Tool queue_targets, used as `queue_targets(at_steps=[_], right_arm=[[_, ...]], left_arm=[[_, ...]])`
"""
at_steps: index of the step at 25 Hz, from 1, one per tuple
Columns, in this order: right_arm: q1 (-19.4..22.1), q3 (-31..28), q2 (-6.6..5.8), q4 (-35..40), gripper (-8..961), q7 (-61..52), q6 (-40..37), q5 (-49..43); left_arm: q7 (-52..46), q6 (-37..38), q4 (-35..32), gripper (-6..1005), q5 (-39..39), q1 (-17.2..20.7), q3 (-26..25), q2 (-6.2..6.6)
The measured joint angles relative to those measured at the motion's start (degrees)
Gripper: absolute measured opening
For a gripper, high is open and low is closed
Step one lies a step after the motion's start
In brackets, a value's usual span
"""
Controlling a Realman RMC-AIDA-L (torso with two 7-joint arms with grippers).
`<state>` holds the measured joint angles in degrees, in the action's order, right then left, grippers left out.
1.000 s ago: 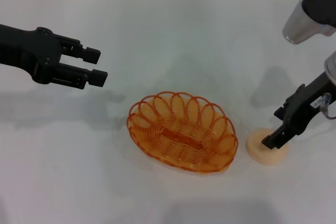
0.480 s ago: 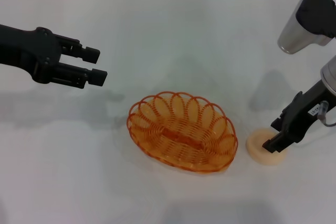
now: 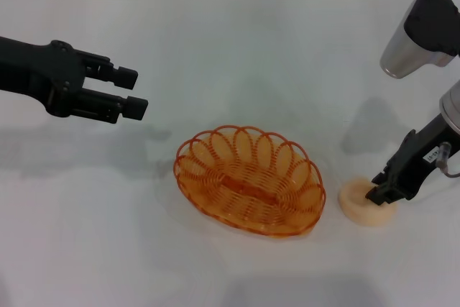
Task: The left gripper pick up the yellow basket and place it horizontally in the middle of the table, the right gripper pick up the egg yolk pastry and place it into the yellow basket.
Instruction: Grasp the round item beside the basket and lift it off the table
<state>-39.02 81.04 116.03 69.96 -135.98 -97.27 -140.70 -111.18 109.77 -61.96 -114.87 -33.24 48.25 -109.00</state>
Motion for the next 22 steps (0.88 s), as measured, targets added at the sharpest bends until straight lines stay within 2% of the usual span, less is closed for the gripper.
queue_targets(at_steps=[3,19,22], right_arm=[[-0.03,-0.05,-0.02,-0.06,210,-0.1,-0.06,0.0],[0.09,-0.48,-0.02,-0.09,24,-0.25,-0.72,0.0],[0.09,-0.53,-0.02,-0.07,17,-0.25,-0.7,0.01]], left_arm=[[0.01,0.0,0.0,649,0.0,0.1,0.0,-0.09],[-0.02,-0.18,0.0,650,0.18,0.32,-0.09,-0.24],[-0.03,-0.2,0.0,650,0.38,0.32,-0.09,-0.24]])
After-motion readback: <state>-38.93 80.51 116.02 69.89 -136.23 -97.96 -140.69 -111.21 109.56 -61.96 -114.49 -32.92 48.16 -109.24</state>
